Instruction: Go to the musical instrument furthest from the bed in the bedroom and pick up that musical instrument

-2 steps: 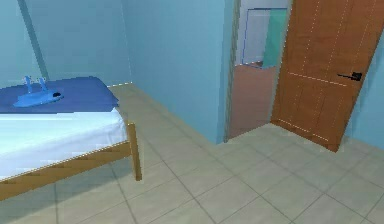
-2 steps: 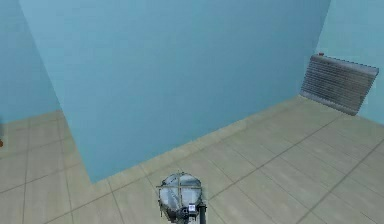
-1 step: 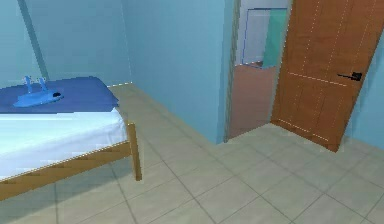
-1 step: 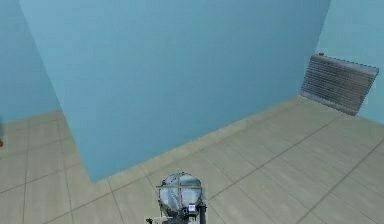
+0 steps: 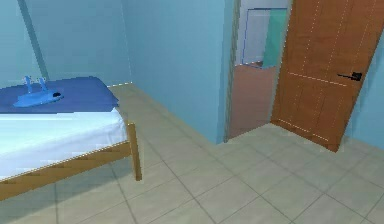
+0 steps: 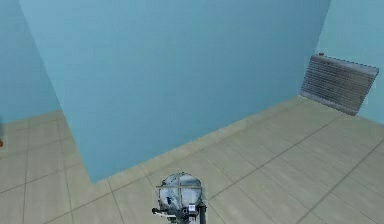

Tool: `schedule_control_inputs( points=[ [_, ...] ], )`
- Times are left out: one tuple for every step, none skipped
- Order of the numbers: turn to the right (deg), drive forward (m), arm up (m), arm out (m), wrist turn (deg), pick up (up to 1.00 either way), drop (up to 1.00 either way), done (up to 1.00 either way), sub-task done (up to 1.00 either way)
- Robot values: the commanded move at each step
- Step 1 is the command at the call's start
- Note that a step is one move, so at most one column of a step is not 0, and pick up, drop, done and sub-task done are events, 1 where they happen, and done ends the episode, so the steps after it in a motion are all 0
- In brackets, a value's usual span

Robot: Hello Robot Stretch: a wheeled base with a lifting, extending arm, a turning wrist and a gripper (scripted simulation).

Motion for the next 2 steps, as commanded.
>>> schedule_control_inputs(
  points=[
    [0.0,0.00,0.00,0.00,27.0,0.00,0.00,0.00,0.00],
    [0.0,0.00,-0.30,0.00,0.0,0.00,0.00,0.00,0.00]
  ],
)
